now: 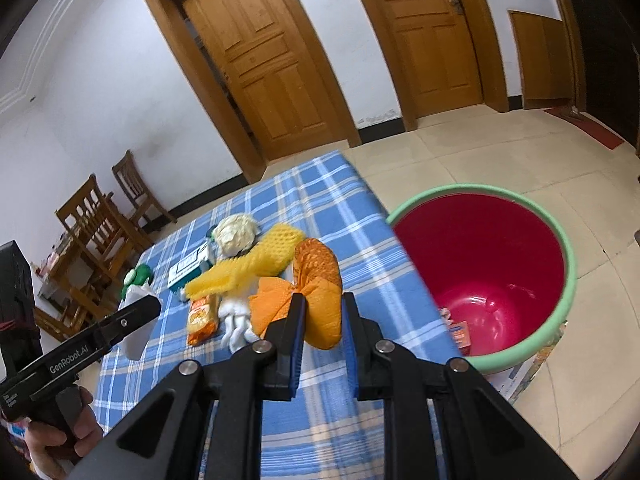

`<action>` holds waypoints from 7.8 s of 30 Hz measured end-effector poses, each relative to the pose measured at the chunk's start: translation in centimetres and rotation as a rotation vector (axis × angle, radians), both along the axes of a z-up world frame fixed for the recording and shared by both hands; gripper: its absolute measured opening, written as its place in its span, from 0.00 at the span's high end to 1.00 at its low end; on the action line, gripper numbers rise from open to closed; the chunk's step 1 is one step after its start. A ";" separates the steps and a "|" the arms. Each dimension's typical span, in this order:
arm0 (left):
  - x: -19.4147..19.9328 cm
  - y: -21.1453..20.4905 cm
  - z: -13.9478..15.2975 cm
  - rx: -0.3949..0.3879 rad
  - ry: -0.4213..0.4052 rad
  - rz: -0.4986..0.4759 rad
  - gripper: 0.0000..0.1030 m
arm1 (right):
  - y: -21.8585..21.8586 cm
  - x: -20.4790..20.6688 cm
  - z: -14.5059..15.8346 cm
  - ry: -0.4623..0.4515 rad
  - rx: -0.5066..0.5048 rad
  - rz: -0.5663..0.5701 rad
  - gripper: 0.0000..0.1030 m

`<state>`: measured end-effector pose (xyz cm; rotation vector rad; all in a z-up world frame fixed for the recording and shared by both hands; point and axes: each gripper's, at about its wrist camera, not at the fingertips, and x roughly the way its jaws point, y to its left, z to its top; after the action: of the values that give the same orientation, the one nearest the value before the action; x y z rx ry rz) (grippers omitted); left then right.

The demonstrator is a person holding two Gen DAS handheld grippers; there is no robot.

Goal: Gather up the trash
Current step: 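Carry the plastic bag with the left tool while the right tool carries the orange cloth over the basin, then open the left tool to drop the bag while the right tool drops the orange cloth into the basin, then move both tools back over the remaining table items, then grasp the white printed medicine box with the left tool, then grasp the long yellow foam net with the right tool while the left tool holds the box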

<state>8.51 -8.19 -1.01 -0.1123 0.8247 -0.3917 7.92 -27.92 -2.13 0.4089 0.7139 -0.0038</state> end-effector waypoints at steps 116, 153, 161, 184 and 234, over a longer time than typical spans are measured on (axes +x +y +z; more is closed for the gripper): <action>4.0 -6.6 1.0 0.087 -0.034 -0.082 0.33 | -9.9 -1.6 -0.3 0.005 0.058 -0.265 0.49; 17.9 3.1 -7.0 0.206 0.234 0.306 0.13 | -6.8 3.2 -3.0 0.120 0.052 -0.201 0.30; 18.2 3.0 -7.5 0.199 0.218 0.336 0.11 | -7.0 3.7 -3.6 0.134 0.060 -0.190 0.30; 13.6 4.8 -4.1 0.100 0.086 0.309 0.12 | -4.6 3.8 -2.6 0.115 0.049 -0.138 0.30; 3.7 15.1 -3.9 -0.033 -0.046 0.228 0.12 | 11.9 10.9 -1.9 0.165 -0.045 0.017 0.86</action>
<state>12.21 6.87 -4.89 -0.2249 0.7506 -0.1923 18.78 -16.07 -4.02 0.3616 0.8787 -0.0378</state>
